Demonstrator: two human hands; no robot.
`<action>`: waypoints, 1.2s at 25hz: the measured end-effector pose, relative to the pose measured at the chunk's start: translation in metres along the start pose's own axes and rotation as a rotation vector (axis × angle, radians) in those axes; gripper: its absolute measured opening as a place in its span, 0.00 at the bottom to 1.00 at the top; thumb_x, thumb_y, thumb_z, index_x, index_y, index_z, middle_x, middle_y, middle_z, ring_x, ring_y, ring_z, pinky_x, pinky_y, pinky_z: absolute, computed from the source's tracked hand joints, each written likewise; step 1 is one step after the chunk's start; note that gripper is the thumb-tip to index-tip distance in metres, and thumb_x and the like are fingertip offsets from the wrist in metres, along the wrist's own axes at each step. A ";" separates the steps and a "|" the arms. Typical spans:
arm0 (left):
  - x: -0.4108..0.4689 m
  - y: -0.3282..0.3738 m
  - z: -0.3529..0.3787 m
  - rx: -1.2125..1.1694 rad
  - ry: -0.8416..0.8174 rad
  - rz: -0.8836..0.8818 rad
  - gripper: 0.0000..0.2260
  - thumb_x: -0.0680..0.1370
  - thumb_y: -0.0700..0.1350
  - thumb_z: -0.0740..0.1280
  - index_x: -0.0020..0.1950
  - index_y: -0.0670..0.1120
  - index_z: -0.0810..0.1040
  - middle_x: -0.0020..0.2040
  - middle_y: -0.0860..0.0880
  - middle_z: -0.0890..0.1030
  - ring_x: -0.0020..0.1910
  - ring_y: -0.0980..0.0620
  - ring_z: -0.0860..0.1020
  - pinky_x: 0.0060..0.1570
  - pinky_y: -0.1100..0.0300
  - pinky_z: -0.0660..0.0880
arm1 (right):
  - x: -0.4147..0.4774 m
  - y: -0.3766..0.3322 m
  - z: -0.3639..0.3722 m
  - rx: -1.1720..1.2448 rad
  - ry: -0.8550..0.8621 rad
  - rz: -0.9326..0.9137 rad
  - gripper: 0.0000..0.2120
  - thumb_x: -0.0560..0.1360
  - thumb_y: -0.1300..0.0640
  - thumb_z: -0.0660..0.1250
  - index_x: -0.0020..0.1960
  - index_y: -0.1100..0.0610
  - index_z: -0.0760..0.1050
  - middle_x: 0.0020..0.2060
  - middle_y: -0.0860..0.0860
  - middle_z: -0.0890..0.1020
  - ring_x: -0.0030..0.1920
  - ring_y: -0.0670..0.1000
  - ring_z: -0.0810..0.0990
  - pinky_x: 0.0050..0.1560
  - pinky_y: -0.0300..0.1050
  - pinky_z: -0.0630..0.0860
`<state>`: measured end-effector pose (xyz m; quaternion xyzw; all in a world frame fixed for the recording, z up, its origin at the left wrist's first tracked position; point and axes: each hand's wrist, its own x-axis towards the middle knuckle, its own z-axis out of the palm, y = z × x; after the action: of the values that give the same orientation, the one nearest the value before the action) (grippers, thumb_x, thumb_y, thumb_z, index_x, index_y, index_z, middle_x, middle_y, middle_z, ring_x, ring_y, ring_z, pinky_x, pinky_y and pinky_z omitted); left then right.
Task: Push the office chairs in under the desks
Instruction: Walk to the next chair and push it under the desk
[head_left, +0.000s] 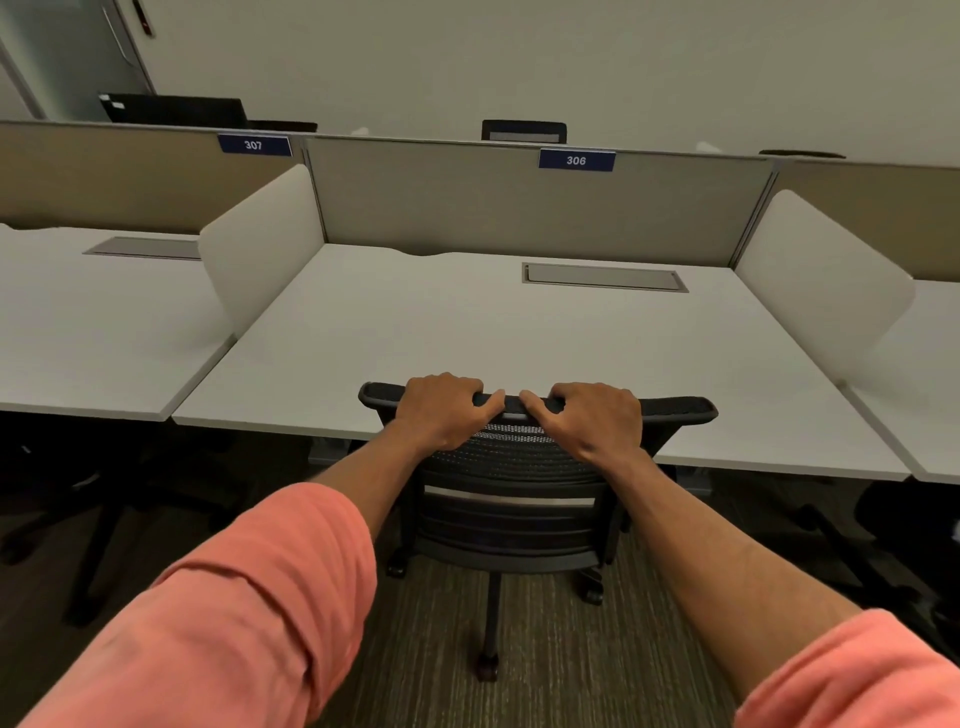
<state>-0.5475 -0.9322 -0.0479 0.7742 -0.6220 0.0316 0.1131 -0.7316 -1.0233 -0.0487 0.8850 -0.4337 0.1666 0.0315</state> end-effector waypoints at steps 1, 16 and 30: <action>0.002 -0.001 0.000 0.000 -0.001 0.001 0.26 0.77 0.66 0.47 0.35 0.51 0.73 0.31 0.54 0.74 0.31 0.55 0.72 0.37 0.55 0.63 | 0.001 0.001 0.001 -0.001 0.002 0.002 0.37 0.71 0.24 0.41 0.38 0.48 0.80 0.30 0.46 0.79 0.34 0.50 0.76 0.39 0.46 0.66; 0.011 -0.008 0.003 0.034 0.036 0.013 0.26 0.77 0.64 0.45 0.34 0.49 0.72 0.29 0.52 0.74 0.29 0.54 0.71 0.34 0.56 0.62 | 0.009 -0.003 0.008 -0.008 -0.014 0.032 0.38 0.71 0.25 0.41 0.35 0.50 0.79 0.26 0.44 0.76 0.31 0.48 0.74 0.38 0.45 0.68; -0.069 0.047 -0.008 0.070 -0.074 -0.107 0.34 0.79 0.68 0.43 0.81 0.52 0.48 0.81 0.47 0.44 0.79 0.45 0.40 0.73 0.38 0.34 | -0.053 -0.010 -0.027 0.021 -0.104 -0.015 0.35 0.77 0.30 0.46 0.78 0.48 0.57 0.75 0.55 0.65 0.76 0.56 0.60 0.75 0.61 0.53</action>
<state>-0.6074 -0.8741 -0.0465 0.8104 -0.5820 0.0187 0.0647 -0.7615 -0.9719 -0.0393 0.8959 -0.4264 0.1246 0.0007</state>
